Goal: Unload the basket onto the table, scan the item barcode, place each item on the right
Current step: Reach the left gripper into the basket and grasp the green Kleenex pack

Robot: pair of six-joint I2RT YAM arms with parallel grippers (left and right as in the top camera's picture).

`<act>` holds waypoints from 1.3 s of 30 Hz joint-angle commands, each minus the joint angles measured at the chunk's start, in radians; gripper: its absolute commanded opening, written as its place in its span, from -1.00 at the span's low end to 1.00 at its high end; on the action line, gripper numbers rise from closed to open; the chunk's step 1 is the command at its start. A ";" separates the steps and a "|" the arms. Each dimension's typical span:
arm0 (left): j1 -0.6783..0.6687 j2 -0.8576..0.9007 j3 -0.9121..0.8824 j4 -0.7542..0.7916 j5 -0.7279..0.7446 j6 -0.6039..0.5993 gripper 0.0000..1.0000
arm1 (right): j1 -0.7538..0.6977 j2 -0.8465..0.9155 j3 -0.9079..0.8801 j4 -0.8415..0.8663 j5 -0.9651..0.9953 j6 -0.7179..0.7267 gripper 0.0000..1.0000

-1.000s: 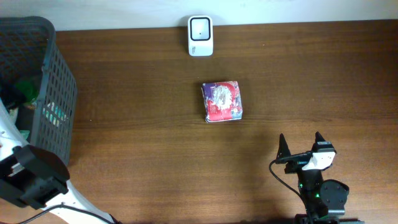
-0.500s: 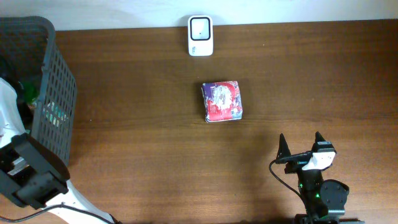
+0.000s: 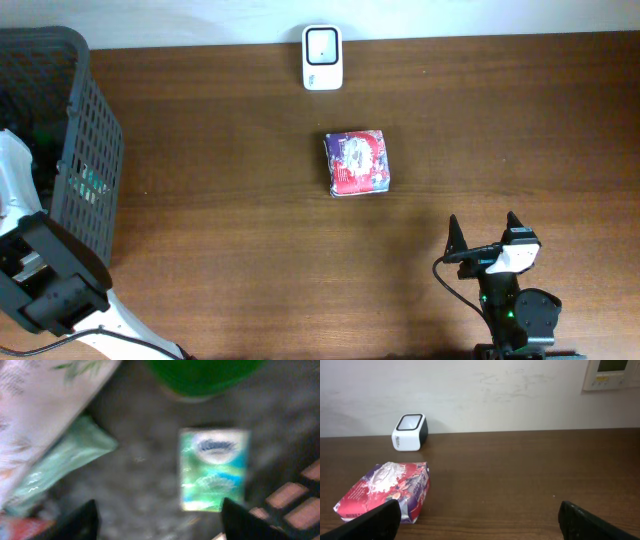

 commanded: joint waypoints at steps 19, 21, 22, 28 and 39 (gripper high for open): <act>0.003 -0.017 -0.281 0.277 0.202 -0.016 -1.00 | -0.005 -0.006 -0.009 0.000 0.008 0.004 0.97; 0.003 -0.043 -0.269 0.269 0.201 -0.016 -1.00 | -0.005 -0.006 -0.009 0.000 0.008 0.004 0.97; 0.003 -0.066 -0.258 0.261 0.201 -0.016 -1.00 | -0.005 -0.006 -0.009 0.000 0.008 0.004 0.97; 0.003 -0.347 -0.203 0.260 0.432 -0.016 -1.00 | -0.005 -0.006 -0.009 -0.001 0.008 0.004 0.97; -0.007 -0.758 -0.203 0.387 0.620 -0.163 -1.00 | -0.005 -0.006 -0.009 0.000 0.008 0.004 0.97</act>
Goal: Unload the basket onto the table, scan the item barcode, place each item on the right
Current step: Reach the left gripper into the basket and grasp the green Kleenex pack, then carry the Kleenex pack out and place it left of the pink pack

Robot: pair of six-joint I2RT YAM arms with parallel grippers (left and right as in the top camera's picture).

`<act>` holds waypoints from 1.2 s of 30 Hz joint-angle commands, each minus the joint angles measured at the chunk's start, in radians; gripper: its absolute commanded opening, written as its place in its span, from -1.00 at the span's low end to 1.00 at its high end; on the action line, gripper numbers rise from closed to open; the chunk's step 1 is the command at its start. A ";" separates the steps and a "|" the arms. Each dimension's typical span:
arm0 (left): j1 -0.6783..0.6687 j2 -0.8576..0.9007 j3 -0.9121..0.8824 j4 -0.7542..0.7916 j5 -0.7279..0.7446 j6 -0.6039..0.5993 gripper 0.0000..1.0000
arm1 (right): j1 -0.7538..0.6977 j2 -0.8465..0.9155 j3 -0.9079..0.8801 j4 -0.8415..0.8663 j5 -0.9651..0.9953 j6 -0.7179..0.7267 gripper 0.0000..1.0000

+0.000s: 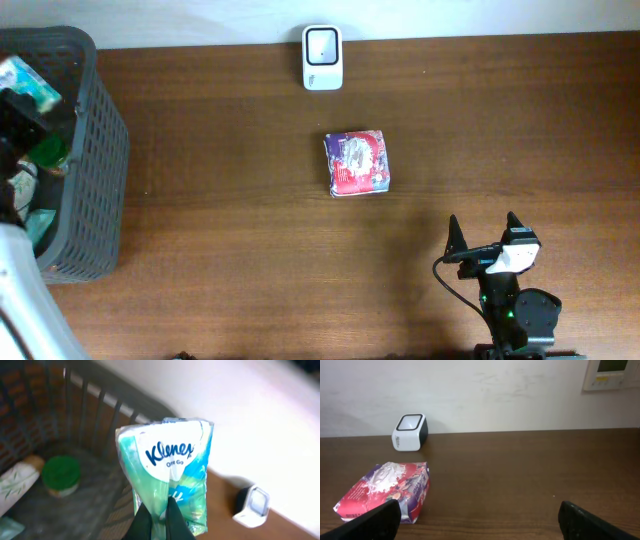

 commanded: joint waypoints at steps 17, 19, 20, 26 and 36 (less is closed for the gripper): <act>-0.817 0.234 0.006 -0.113 -0.106 -0.003 -1.00 | -0.005 -0.006 -0.009 -0.001 0.009 0.003 0.97; -0.873 0.320 0.006 -0.137 -0.251 -0.004 -1.00 | -0.005 -0.006 -0.009 -0.001 0.009 0.003 0.97; -0.895 0.358 0.006 -0.137 -0.250 -0.004 -1.00 | -0.005 -0.006 -0.009 -0.001 0.009 0.003 0.97; -0.977 0.557 0.006 -0.129 -0.328 -0.021 -0.98 | -0.005 -0.006 -0.009 -0.001 0.009 0.003 0.97; -1.080 0.718 0.006 -0.002 -0.328 -0.072 -0.91 | -0.005 -0.006 -0.009 -0.001 0.009 0.003 0.97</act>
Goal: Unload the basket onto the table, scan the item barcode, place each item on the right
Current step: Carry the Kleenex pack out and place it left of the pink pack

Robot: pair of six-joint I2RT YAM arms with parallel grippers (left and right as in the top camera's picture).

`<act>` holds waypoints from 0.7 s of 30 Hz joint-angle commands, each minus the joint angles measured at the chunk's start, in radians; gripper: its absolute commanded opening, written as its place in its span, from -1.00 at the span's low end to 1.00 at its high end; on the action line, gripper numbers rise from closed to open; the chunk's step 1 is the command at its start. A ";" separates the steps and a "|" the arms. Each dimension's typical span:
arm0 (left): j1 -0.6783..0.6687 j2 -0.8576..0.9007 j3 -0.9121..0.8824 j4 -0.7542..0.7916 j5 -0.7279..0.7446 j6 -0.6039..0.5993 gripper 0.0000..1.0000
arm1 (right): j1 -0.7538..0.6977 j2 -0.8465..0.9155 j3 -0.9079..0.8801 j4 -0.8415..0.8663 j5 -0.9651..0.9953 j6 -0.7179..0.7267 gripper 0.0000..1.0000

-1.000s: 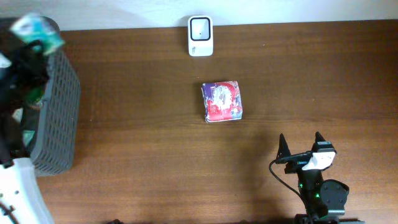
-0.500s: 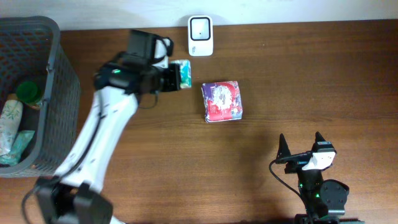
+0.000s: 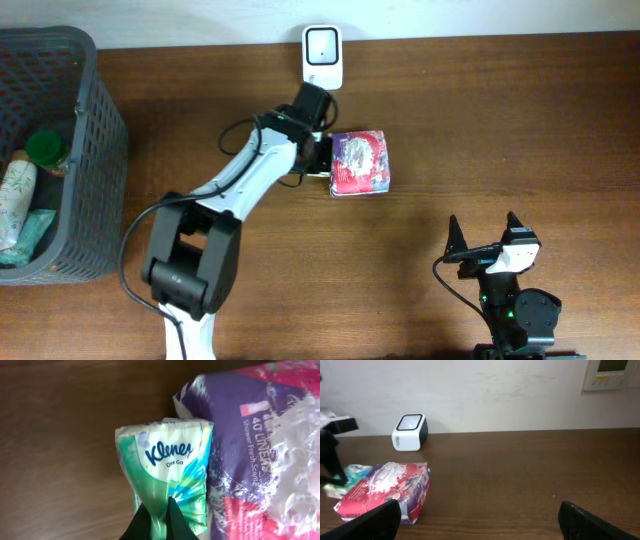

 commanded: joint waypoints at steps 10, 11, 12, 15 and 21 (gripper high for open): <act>-0.019 0.035 0.006 -0.023 -0.006 -0.014 -1.00 | -0.005 -0.006 -0.009 -0.001 0.009 0.003 0.97; -0.024 0.035 0.006 -0.032 0.077 -0.014 -1.00 | -0.005 -0.006 -0.009 -0.001 0.009 0.003 0.97; -0.028 0.035 0.006 -0.029 0.129 -0.014 -1.00 | -0.005 -0.006 -0.009 -0.001 0.009 0.003 0.97; -0.040 0.035 0.006 -0.023 0.203 -0.023 -1.00 | -0.005 -0.006 -0.009 -0.001 0.009 0.003 0.97; -0.041 0.035 0.006 -0.029 0.212 -0.091 -1.00 | -0.005 -0.006 -0.009 -0.001 0.009 0.003 0.97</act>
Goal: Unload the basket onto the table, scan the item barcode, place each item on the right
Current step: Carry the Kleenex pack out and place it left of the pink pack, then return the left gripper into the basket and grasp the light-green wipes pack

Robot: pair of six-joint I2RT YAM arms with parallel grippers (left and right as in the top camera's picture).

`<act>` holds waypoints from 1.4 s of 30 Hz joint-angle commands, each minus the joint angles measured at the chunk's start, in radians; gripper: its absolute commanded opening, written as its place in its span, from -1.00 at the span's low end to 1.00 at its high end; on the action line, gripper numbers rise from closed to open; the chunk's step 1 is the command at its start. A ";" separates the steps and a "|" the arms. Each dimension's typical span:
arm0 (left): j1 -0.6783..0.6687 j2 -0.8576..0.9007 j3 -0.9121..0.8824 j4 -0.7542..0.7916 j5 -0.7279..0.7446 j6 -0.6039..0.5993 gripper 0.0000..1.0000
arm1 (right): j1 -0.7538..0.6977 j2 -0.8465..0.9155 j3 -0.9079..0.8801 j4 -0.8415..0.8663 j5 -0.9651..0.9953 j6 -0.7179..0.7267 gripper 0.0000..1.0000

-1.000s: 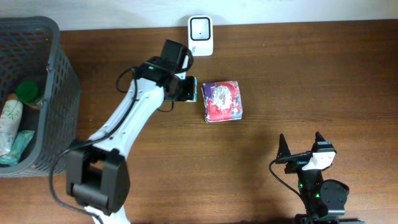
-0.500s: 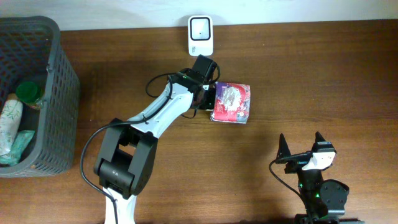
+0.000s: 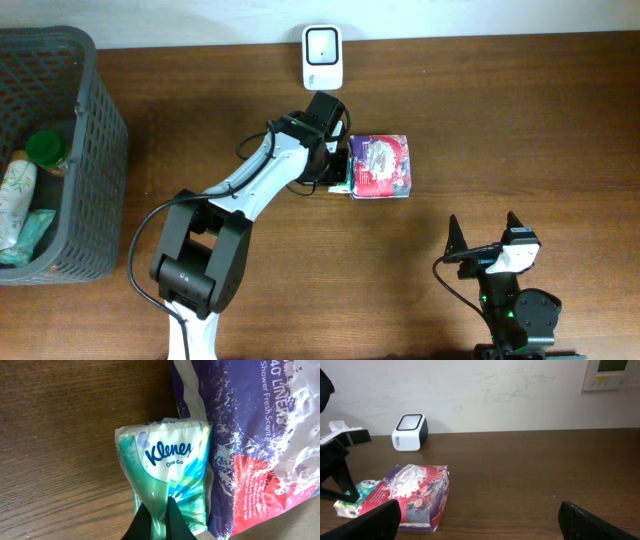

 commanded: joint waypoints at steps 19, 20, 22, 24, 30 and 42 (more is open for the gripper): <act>0.034 -0.006 0.089 -0.053 -0.292 -0.040 0.03 | -0.005 -0.006 -0.009 -0.001 0.009 0.004 0.97; 0.042 -0.015 0.128 -0.093 -0.292 -0.037 0.04 | -0.005 -0.006 -0.009 -0.001 0.009 0.004 0.97; 0.072 -0.059 0.311 -0.240 -0.293 0.006 0.13 | -0.005 -0.006 -0.009 -0.001 0.009 0.004 0.97; 0.104 -0.101 0.462 -0.342 -0.294 0.046 0.17 | -0.005 -0.006 -0.009 -0.001 0.009 0.004 0.97; 0.285 -0.291 0.788 -0.521 -0.505 0.050 0.98 | -0.005 -0.006 -0.009 -0.001 0.009 0.004 0.97; 0.945 -0.298 0.733 -0.711 -0.584 -0.143 0.98 | -0.005 -0.006 -0.009 -0.001 0.009 0.004 0.97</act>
